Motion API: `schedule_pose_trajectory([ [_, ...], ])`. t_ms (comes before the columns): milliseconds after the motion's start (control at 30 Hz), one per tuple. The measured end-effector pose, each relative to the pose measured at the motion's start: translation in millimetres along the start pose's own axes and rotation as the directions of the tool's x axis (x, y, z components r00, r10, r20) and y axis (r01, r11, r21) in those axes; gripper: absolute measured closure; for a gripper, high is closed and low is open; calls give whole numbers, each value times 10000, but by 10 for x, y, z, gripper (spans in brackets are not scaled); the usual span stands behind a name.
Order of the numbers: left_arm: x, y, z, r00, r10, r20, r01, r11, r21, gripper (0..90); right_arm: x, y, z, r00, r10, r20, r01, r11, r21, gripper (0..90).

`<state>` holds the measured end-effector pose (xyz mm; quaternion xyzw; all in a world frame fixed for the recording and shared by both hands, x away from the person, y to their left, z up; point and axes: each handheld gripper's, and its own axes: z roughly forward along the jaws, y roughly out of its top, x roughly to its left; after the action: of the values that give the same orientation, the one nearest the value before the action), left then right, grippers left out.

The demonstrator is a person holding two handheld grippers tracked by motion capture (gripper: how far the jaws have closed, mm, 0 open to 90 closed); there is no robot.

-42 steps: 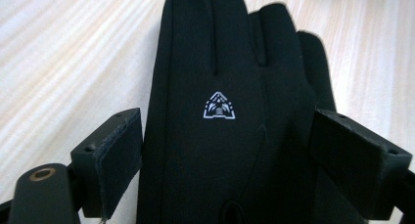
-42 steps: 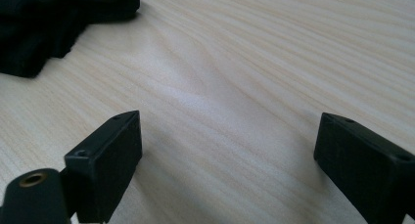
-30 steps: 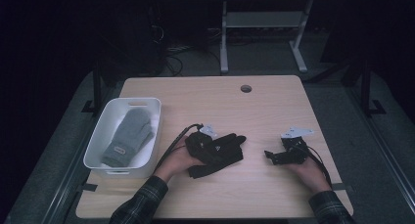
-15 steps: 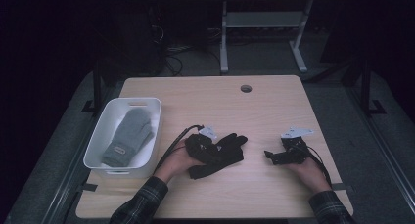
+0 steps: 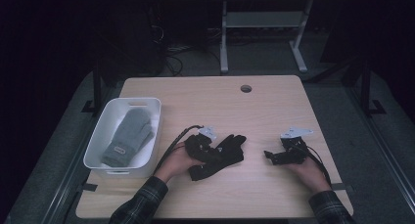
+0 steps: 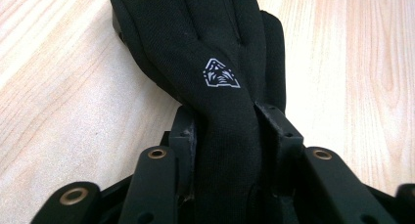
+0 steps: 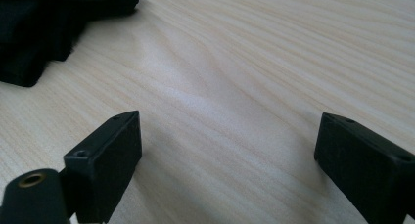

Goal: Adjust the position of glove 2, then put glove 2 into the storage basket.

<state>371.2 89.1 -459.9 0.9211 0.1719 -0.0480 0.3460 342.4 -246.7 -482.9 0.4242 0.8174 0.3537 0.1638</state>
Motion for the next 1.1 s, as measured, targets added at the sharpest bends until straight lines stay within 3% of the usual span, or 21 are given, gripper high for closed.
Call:
schedule_pose_trajectory([
  [300, -50, 57, -21, 9995, -244, -219, 251, 9992, 302, 673, -1, 0, 0, 10000, -12, 3, 12, 10000, 2, 101],
  [733, -134, 137, -93, 9991, -411, -71, 412, 9989, 204, 675, 2, 1, 0, 10000, 29, -16, -29, 10000, -12, 101],
  [933, -136, 181, -248, 9976, -678, -151, 678, 9977, -27, 675, 1, 1, 0, 10000, 25, -15, -25, 10000, -12, 101],
  [1100, -127, 222, -471, 9938, -995, -498, 983, 9948, -268, 675, 1, 1, 0, 10000, 22, -14, -22, 10000, -13, 100],
])
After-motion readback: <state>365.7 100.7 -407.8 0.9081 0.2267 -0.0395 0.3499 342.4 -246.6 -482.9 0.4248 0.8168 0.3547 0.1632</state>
